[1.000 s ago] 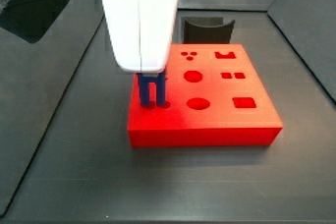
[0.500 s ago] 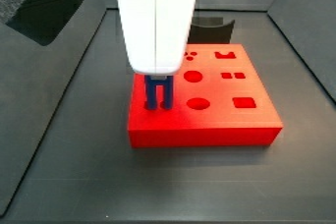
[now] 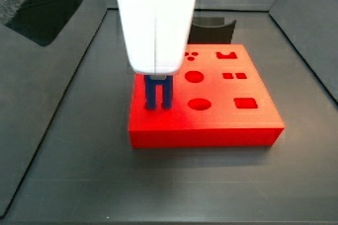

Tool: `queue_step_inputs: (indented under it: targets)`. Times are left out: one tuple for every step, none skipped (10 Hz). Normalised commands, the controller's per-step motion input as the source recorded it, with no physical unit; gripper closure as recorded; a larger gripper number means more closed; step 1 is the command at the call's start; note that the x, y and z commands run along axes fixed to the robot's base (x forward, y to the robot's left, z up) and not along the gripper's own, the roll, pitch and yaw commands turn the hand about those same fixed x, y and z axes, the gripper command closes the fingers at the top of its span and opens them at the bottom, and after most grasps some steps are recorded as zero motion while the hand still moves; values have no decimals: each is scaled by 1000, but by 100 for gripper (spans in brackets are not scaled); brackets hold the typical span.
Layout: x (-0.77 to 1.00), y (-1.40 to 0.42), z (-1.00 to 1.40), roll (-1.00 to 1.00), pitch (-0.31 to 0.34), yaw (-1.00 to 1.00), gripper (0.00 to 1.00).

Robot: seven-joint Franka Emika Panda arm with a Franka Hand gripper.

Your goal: Insert the square-circle object.

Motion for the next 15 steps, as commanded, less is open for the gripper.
queue_step_inputs:
  targets:
    - [0,43,-120,39,0,380,100]
    - [0,0,-117,83,0,280,100]
    - [0,0,-114,93,0,86,100]
    - [-43,0,-94,51,0,0,100]
    - [-51,0,-97,16,0,0,100]
    - [-29,0,-134,0,0,-203,100]
    - [-100,0,-151,0,0,-303,100]
    - [-120,0,-137,0,0,-300,100]
    - [-74,0,-120,0,0,-283,100]
    - [-29,0,-120,0,0,-171,100]
    - [0,0,-260,0,-4,-60,100]
    - [0,0,-549,74,0,-46,100]
    - [0,0,-729,90,0,-46,100]
    - [0,-40,-786,107,0,-43,100]
    - [0,-54,-846,121,64,-37,100]
